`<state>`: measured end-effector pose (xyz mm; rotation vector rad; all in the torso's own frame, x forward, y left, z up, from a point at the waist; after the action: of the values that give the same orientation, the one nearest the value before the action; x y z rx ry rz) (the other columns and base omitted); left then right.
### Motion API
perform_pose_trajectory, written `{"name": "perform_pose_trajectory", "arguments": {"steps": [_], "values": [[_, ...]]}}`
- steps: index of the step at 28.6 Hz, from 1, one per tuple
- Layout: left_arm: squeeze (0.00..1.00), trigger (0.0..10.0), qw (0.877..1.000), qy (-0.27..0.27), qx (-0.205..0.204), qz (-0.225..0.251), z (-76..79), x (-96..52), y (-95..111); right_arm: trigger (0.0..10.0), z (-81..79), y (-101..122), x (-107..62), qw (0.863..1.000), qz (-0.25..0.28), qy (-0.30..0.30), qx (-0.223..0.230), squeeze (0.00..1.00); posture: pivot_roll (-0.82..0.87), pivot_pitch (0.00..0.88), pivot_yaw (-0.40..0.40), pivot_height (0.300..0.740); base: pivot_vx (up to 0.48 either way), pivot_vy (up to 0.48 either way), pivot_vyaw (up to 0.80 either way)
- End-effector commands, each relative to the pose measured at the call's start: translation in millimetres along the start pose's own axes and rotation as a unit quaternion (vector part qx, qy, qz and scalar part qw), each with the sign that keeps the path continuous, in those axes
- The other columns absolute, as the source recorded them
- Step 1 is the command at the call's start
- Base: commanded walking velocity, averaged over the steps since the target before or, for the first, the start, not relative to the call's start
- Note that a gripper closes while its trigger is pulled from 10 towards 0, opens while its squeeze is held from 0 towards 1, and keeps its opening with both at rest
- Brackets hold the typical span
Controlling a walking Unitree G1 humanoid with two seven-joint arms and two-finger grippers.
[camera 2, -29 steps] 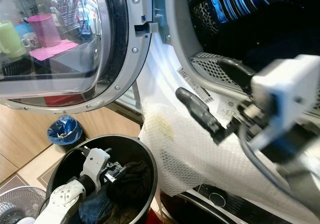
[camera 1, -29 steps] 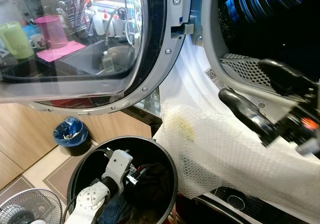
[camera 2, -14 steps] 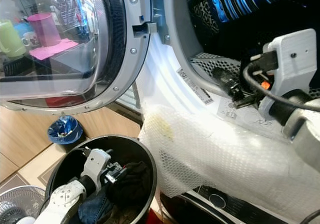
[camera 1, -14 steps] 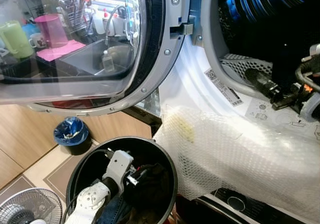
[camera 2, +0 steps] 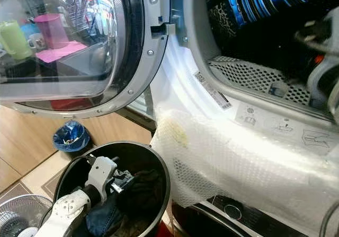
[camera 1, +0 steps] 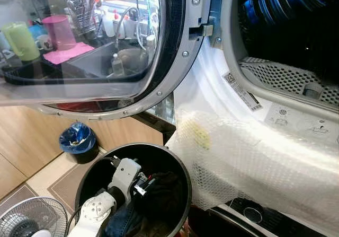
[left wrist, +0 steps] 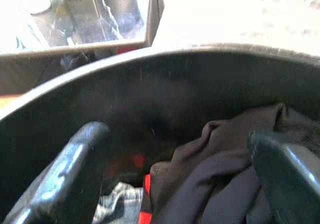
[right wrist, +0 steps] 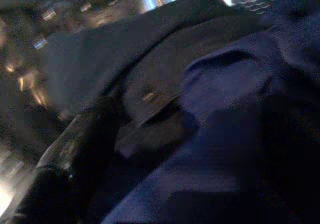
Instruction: Clothes washing
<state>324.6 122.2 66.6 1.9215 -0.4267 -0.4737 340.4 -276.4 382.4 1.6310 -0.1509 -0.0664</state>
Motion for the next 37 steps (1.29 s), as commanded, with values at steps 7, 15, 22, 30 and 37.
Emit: {"name": "perform_pose_trajectory", "arguments": {"steps": [7, 15, 22, 30, 37], "values": [[0.0, 10.0, 1.0, -0.005, 0.009, -0.014, 0.6, -0.4, -3.4, 10.0, 32.7, 16.6, 45.9, 0.993, 0.025, -0.11, 0.02, 0.0, 0.03, 0.09, 0.077, 0.74, 0.0, 0.0, 0.0], [0.0, 10.0, 1.0, -0.006, 0.01, -0.014, 0.8, 0.5, -2.8, 10.0, 72.4, 29.8, 56.5, 0.97, 0.06, -0.237, 0.011, 0.0, 0.03, 0.087, 0.076, 0.74, 0.0, 0.0, 0.0], [0.0, 10.0, 1.0, -0.011, 0.007, -0.017, 2.9, 0.2, -3.5, 10.0, 49.6, 30.4, 68.1, 0.983, 0.063, -0.166, 0.046, 0.0, 0.04, 0.085, 0.074, 0.74, 0.0, 0.0, 0.0], [0.0, 10.0, 1.0, -0.021, -0.001, -0.016, 7.9, -0.7, -4.0, 10.0, -1.4, 72.5, 37.3, 0.986, 0.118, 0.016, 0.119, 0.0, 0.02, 0.098, 0.084, 0.74, 0.0, 0.0, 0.0], [0.0, 10.0, 1.0, -0.027, -0.004, -0.016, 10.1, -1.9, -4.5, 10.0, -4.8, 93.5, -10.6, 0.977, 0.158, 0.055, 0.135, 0.0, 0.02, 0.105, 0.083, 0.74, 0.0, 0.0, 0.0]]}}
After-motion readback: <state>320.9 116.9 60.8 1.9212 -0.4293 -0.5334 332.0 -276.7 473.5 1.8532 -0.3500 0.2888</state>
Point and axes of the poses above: a point about 5 cm out from each wrist's last joint towards the gripper, its own x axis pointing out of the wrist towards the gripper, its own y axis along the axis of the wrist's last joint, z = x × y, the point moved 4 cm from there along x, pointing out of the wrist towards the gripper, and after that the axes turned 12 degrees about x, right-handed, at the moved point
